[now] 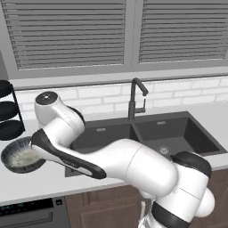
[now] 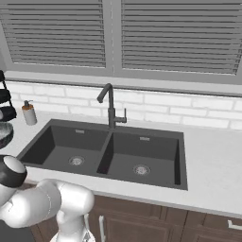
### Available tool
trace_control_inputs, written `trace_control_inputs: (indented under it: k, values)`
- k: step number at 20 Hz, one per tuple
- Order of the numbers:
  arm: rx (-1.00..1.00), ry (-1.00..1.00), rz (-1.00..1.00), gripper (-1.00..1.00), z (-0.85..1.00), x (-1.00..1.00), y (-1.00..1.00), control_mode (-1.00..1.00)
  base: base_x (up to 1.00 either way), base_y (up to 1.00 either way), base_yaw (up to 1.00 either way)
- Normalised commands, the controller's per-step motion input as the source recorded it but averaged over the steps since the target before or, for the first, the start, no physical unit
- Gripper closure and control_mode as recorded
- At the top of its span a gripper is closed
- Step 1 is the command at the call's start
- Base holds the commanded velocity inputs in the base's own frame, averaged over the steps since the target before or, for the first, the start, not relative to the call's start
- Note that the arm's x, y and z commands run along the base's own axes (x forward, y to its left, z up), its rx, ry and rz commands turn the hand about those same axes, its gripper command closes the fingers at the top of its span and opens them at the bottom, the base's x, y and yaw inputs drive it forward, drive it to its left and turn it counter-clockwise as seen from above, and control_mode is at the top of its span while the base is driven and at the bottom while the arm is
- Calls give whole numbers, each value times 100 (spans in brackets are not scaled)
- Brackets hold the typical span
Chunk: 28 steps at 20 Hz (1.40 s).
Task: Pick the eggplant from the sink and place it in the bowl. Then pick the bowl and place it in the microwave. Then close the microwave door and press the start button.
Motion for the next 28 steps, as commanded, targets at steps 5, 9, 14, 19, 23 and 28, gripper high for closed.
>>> trace_control_inputs:
  k: [5, 9, 14, 19, 23, 28]
  values:
    - [0, 0, -14, 100, -7, 29, 21, -100, 0, 0, 0]
    - [0, 0, -15, 100, -4, 23, 36, -100, 0, 0, 0]
    - [0, 0, -15, 100, -5, 21, 40, -100, 0, 0, 0]
    - [0, 0, -16, 100, -9, 23, 33, -100, 0, 0, 0]
    - [0, 0, -16, 100, -17, 27, 23, -100, 0, 0, 0]
    - [0, 2, -15, 100, -20, 29, 20, -100, 0, 0, 0]
